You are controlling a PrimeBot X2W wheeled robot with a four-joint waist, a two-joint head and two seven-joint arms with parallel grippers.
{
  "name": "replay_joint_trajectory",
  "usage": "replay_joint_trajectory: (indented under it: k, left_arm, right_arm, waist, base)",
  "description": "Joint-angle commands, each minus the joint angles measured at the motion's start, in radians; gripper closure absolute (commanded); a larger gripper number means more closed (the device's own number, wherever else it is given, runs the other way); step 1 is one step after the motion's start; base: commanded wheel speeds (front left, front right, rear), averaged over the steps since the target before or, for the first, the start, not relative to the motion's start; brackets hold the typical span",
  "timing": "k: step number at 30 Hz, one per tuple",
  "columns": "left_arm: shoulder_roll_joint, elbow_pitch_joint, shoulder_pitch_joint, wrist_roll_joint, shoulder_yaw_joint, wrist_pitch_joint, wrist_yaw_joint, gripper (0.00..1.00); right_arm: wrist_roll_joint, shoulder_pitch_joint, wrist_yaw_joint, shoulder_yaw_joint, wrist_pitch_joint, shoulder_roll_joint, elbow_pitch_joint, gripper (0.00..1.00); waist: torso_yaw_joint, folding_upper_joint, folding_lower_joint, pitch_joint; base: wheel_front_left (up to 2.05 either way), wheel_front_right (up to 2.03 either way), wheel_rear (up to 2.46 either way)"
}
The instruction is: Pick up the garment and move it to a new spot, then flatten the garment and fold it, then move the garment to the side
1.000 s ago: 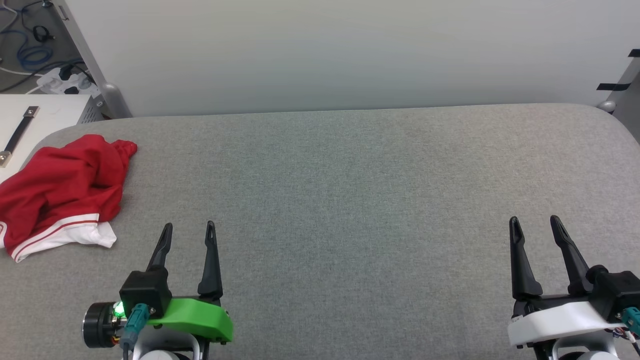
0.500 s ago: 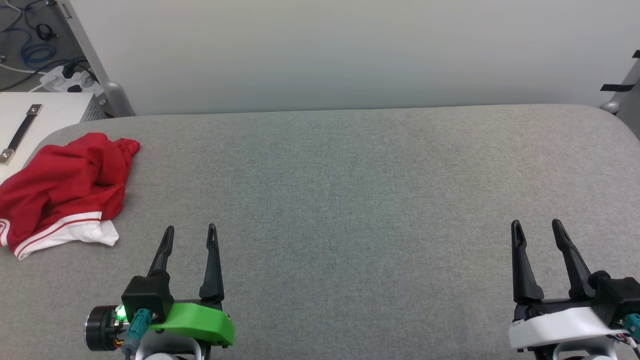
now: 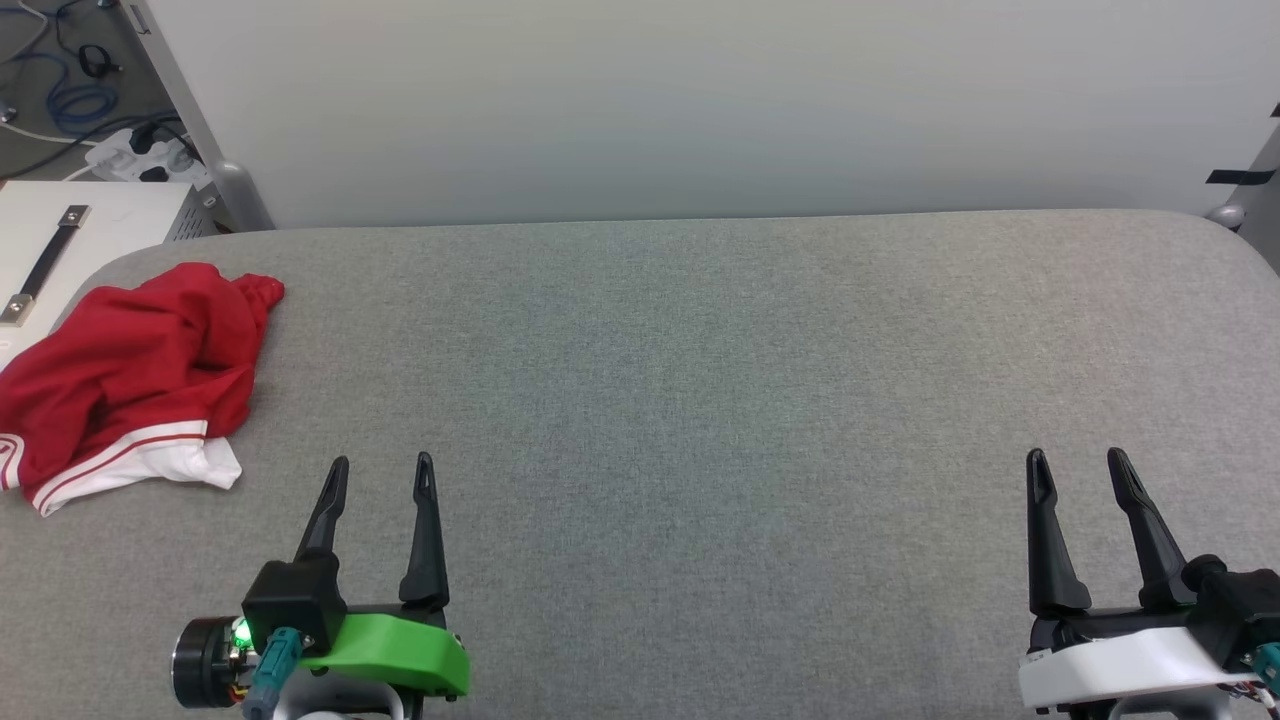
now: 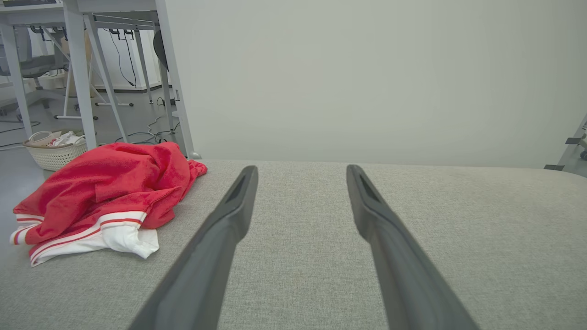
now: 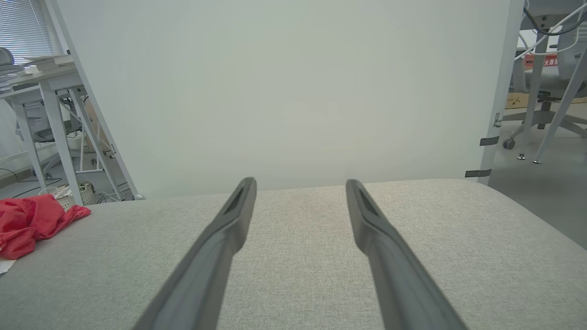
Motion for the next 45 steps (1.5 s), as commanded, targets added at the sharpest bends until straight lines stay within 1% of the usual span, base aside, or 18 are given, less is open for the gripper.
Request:
replay_joint_trajectory:
  k: [1,17,24,30,34,45]
  left_arm:
    - [-0.005,0.003,0.008,-0.004,-0.002,-0.006,-0.005,0.00]
    - [-0.005,0.011,0.006,0.000,-0.003,-0.006,-0.006,0.00]
    - [-0.005,0.016,0.000,-0.002,-0.003,-0.006,-0.006,0.00]
    - [-0.005,0.015,-0.003,-0.002,-0.001,-0.006,-0.002,0.00]
    - [-0.005,0.014,-0.010,-0.005,0.002,-0.006,0.000,0.00]
    - [-0.005,0.010,-0.020,-0.012,0.015,-0.006,0.008,0.00]
  right_arm:
    - [0.007,0.007,-0.001,-0.001,-0.010,0.002,0.003,0.00]
    - [0.004,0.007,-0.001,-0.001,-0.010,0.002,0.007,0.00]
    - [0.003,0.009,-0.001,-0.004,-0.010,0.002,0.007,0.00]
    - [0.001,0.009,-0.001,-0.001,-0.010,0.002,0.005,0.00]
    - [0.002,0.008,-0.001,-0.001,-0.010,0.002,0.002,0.00]
    - [-0.005,-0.005,-0.001,0.004,-0.010,0.002,-0.003,0.00]
  waist:
    - [0.000,0.0000,0.0000,0.000]
    - [0.005,0.0000,0.0000,0.001]
    - [0.029,0.0000,0.0000,-0.001]
    - [0.078,0.0000,0.0000,0.007]
    - [0.125,0.0000,0.0000,0.015]
    - [0.281,0.0000,0.0000,0.041]
  base:
    - [0.00,0.00,0.00]
    - [0.00,0.00,0.00]
    - [0.00,0.00,0.00]
    - [0.00,0.00,0.00]
    - [0.00,0.00,0.00]
    - [0.00,0.00,0.00]
